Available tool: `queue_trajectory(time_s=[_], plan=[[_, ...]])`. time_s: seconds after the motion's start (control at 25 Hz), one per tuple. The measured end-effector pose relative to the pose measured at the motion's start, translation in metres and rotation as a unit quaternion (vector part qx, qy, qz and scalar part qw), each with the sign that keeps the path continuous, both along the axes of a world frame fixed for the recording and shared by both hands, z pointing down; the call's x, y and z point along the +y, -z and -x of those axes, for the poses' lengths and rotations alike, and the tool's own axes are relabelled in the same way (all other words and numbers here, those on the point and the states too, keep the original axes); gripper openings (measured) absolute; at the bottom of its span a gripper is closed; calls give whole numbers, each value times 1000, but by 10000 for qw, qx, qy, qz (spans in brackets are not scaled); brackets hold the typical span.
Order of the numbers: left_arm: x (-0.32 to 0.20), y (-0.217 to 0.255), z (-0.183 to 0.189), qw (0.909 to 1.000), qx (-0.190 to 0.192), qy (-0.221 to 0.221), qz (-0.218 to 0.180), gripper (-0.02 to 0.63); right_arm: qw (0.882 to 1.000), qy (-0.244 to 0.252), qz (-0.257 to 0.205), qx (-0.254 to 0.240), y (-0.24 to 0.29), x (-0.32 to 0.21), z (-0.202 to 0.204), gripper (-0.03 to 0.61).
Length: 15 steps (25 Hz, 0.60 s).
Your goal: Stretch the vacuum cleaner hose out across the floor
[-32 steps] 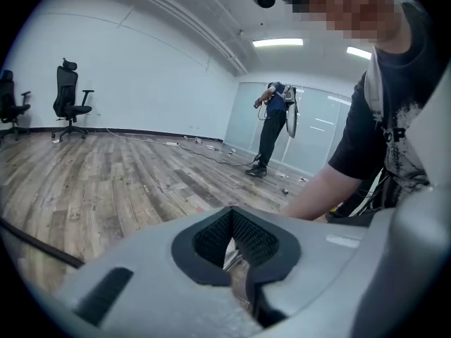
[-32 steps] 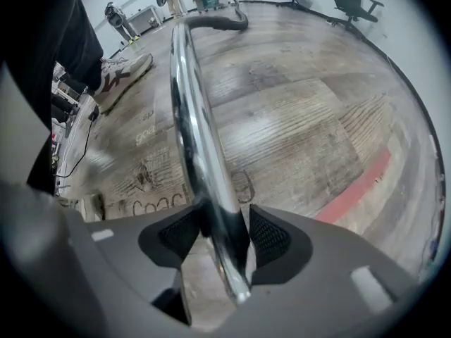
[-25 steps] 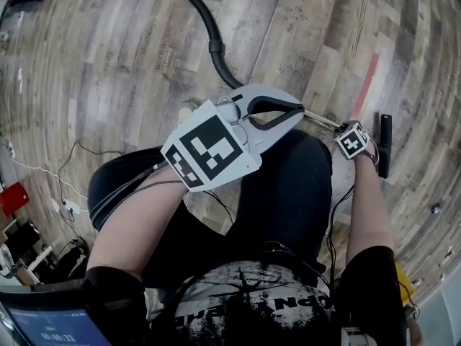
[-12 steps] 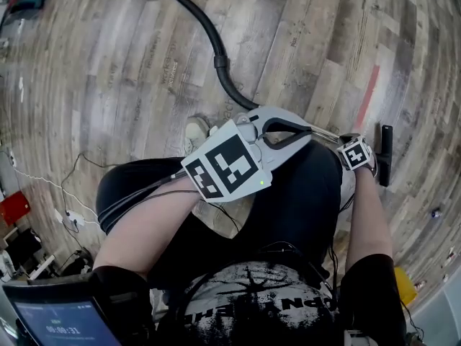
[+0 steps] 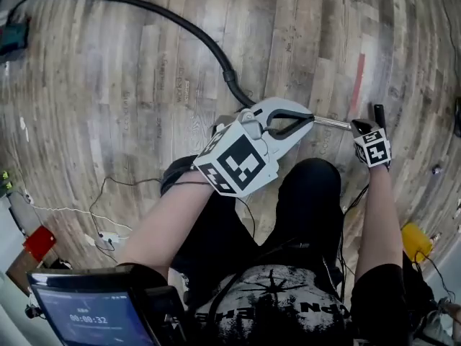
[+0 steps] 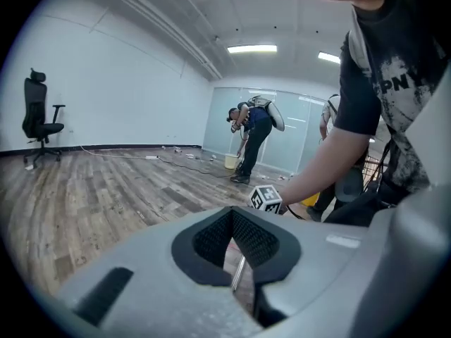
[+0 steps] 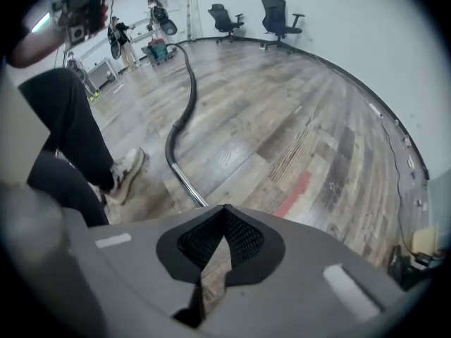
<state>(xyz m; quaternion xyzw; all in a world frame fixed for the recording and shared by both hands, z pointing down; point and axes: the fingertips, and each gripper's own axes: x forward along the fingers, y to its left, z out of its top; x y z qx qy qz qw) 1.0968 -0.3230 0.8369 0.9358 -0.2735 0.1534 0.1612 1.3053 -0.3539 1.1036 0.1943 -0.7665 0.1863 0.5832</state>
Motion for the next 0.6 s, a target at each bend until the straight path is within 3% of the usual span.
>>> queue_trajectory(time_s=[0.12, 0.32, 0.48, 0.6], plan=[[12, 58, 14, 9997, 126, 2, 186, 1, 9995, -100, -141, -246, 102, 0, 25, 6], [35, 182, 49, 9978, 401, 285, 446, 1, 9942, 136, -455, -963, 284, 16, 98, 6], [49, 295, 77, 9983, 452, 356, 127, 1, 9842, 128, -864, -1539, 431, 31, 147, 6], [46, 372, 104, 9967, 597, 507, -219, 1, 9656, 31, -1416, -2181, 528, 22, 190, 6]])
